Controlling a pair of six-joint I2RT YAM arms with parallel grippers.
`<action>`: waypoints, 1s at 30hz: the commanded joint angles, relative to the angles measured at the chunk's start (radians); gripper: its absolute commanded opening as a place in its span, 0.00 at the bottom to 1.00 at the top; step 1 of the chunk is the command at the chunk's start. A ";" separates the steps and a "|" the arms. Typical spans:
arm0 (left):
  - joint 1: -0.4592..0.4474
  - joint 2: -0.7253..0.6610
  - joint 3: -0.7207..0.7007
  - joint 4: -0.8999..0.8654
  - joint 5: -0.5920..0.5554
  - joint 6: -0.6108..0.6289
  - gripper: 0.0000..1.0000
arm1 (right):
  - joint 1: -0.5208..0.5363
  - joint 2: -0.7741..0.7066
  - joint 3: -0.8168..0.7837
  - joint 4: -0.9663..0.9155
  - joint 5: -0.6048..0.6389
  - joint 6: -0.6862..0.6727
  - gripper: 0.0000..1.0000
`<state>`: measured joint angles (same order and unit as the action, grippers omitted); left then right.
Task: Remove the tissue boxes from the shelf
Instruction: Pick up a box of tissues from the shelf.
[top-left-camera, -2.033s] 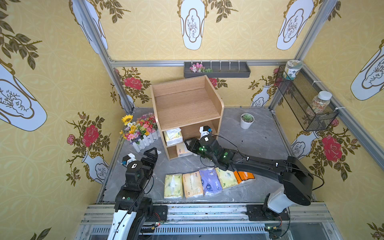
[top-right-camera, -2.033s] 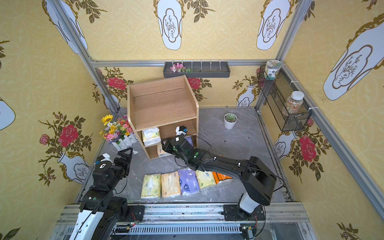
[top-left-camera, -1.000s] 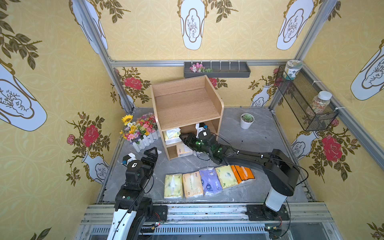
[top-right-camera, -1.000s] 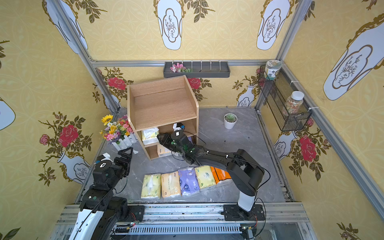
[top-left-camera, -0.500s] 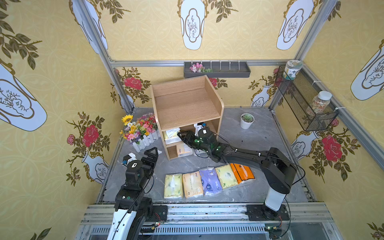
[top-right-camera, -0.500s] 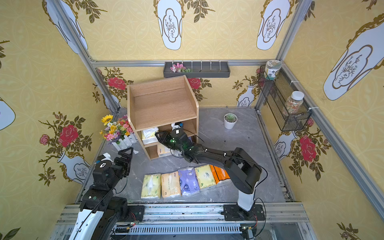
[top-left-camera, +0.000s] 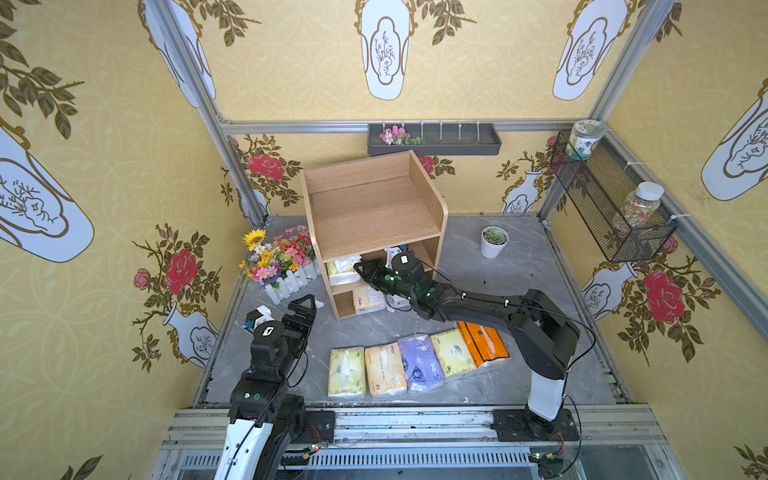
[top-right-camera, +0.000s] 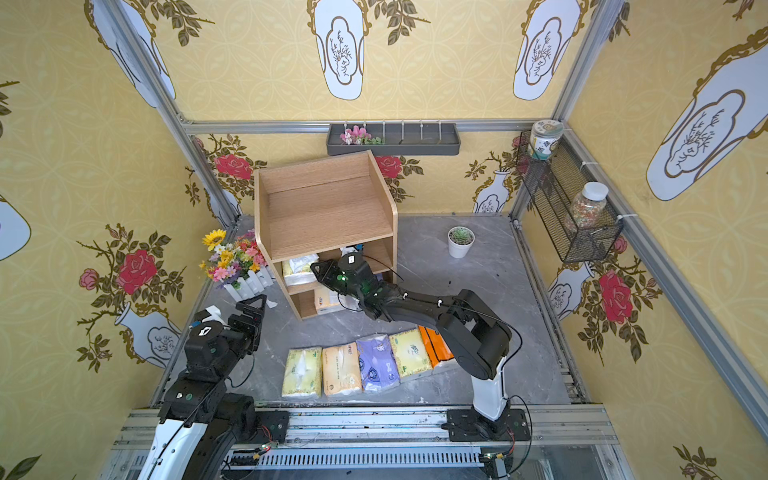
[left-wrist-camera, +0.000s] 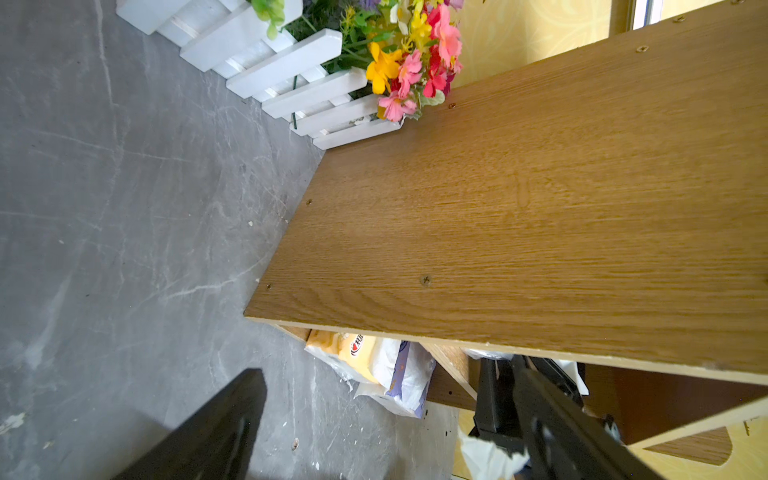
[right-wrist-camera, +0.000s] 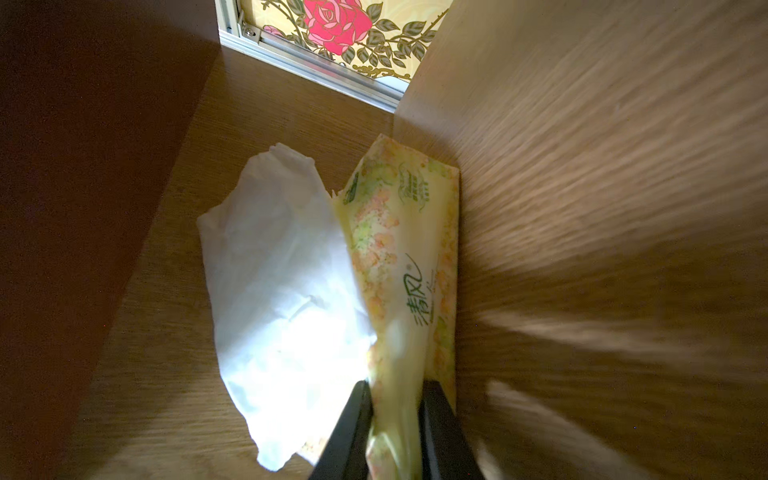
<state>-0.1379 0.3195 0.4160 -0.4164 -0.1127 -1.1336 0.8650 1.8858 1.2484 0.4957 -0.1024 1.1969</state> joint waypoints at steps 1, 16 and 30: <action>0.001 -0.003 0.004 0.002 0.001 0.008 0.99 | 0.005 0.000 0.003 0.003 -0.032 0.003 0.13; 0.000 -0.046 0.035 0.035 0.093 -0.056 1.00 | 0.005 -0.123 -0.074 -0.035 -0.041 0.019 0.00; 0.000 0.022 -0.035 0.250 0.287 -0.172 1.00 | 0.009 -0.259 -0.226 -0.056 -0.054 0.037 0.00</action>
<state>-0.1379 0.3294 0.3866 -0.2481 0.1146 -1.2953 0.8707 1.6558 1.0393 0.4389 -0.1566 1.2331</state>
